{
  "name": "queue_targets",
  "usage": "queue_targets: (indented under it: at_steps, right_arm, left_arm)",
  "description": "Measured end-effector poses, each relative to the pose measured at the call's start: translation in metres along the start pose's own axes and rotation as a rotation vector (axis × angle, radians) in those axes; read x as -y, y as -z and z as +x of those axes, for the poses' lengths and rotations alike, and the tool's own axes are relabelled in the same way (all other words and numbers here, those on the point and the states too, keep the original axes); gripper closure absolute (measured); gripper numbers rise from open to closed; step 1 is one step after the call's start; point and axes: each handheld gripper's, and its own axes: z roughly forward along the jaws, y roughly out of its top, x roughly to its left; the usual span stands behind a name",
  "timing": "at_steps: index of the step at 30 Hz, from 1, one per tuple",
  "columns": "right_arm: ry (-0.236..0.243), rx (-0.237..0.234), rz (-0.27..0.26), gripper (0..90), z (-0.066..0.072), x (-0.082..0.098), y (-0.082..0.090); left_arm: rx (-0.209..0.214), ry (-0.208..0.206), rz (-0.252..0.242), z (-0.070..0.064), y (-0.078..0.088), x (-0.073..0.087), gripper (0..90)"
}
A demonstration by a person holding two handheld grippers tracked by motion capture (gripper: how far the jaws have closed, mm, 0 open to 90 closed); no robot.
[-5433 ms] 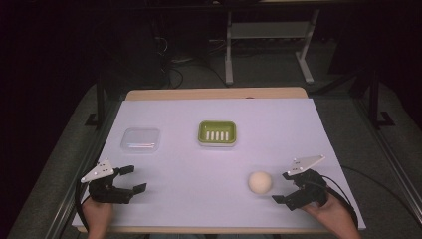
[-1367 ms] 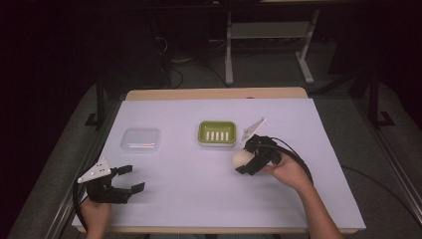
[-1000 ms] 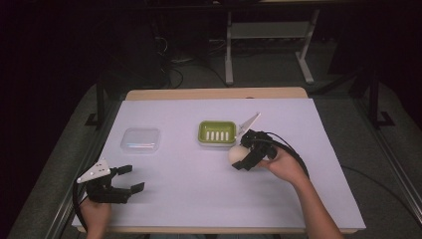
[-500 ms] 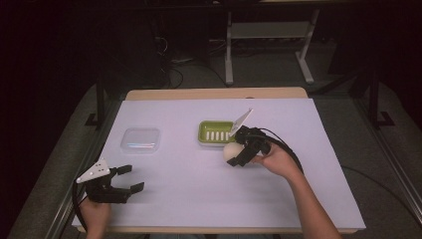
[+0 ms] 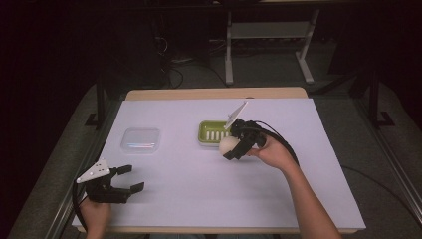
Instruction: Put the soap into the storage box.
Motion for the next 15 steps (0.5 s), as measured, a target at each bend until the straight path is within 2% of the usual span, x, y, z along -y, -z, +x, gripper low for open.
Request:
queue_targets:
  at_steps: [10, 15]
  right_arm:
    - [0.013, 0.002, 0.000, 23.2, -0.012, -0.019, -0.002]
    - [0.004, -0.004, -0.005, 23.3, -0.018, -0.025, -0.003]
  left_arm:
    - [-0.001, 0.005, -0.001, 0.000, 0.001, 0.000, 13.3]
    - [-0.001, 0.006, -0.006, 0.001, 0.001, 0.000, 13.3]
